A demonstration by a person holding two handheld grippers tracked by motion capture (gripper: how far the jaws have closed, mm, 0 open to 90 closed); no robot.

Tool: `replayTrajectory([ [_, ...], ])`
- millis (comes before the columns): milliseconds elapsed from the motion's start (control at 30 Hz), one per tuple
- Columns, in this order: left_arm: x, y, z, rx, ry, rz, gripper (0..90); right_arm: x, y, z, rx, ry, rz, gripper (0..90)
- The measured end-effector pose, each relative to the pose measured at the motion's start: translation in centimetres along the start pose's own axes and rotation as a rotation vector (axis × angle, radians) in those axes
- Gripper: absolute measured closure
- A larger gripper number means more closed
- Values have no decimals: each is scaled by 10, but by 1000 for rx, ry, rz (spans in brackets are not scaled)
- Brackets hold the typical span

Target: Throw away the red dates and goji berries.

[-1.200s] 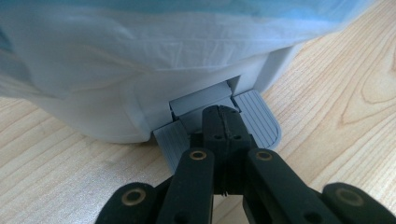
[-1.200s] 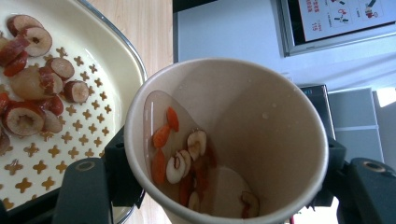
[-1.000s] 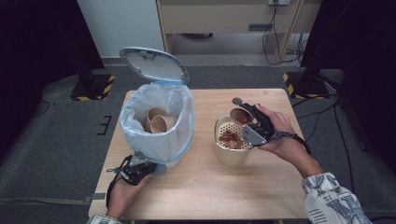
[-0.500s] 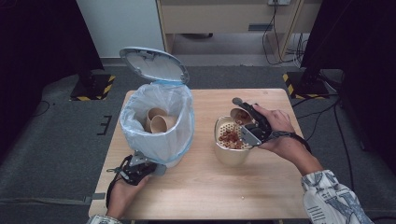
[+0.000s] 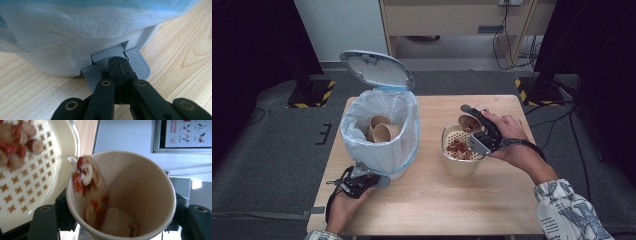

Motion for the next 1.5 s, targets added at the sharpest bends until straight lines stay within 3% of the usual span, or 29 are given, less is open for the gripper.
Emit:
replayTrajectory([
  [67,0,0,0,0,1,-2,900,-9,-6,2,17,-38,-18,307],
  [167,0,0,0,-1,0,-2,900,-15,-9,2,25,-51,-3,305],
  [767,0,0,0,0,0,-1,900,-7,-6,2,11,-43,-33,302],
  [933,0,0,0,0,0,-1,900,5,1,-2,-11,-5,-41,301],
  [1033,0,0,0,4,1,-5,900,-6,-8,4,26,-64,-79,300],
  [1100,0,0,0,-1,0,-1,900,-7,-8,5,25,-41,-21,300],
  [1233,0,0,0,3,1,-7,900,-4,-6,5,24,-47,-51,298],
  [1500,0,0,0,2,1,-4,900,-7,-7,3,15,-50,-42,298],
])
Point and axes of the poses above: each handheld gripper's, and its own axes: z roughly forward along the jaws, x roughly out of its top, y roughly to its right, the point moved 5 cm from there along z, roughly forward along the jaws, and after that the axes turned 13 degrees about -z, right-handed, at the moved point
